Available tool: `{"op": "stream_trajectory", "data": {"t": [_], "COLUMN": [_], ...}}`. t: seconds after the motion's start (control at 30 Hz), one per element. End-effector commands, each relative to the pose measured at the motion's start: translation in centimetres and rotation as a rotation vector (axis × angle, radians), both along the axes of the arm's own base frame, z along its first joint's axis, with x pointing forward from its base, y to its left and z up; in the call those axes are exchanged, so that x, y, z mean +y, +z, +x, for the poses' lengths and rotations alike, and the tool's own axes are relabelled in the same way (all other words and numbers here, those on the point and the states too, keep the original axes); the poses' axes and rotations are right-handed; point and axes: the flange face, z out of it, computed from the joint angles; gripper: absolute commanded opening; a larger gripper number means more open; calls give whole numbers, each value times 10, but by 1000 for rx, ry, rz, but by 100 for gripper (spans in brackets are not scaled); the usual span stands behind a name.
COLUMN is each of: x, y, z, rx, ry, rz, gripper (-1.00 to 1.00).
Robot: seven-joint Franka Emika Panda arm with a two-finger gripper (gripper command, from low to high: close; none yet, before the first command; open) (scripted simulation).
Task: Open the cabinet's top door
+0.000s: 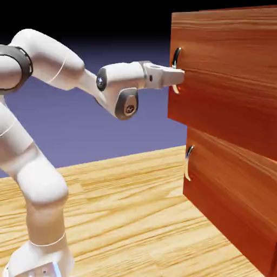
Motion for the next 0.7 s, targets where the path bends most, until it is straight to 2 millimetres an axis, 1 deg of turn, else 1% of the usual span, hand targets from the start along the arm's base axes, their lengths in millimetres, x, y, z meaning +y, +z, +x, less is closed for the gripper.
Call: {"op": "stream_trajectory", "data": {"t": [0.0,0.17,0.2,0.3,0.53,0.67], "x": [-2,-24,-27,-31,-28,-31], "y": [0,0,0,0,0,0], "z": [-4,-40,-45,-47,-43,-51], "rx": [2,2,0,-8,-7,2], "ry": [8,97,112,130,115,124], "rz": [-3,-5,-2,7,3,-5], "gripper": [-100,-100,-100,-100,-100,-100]}}
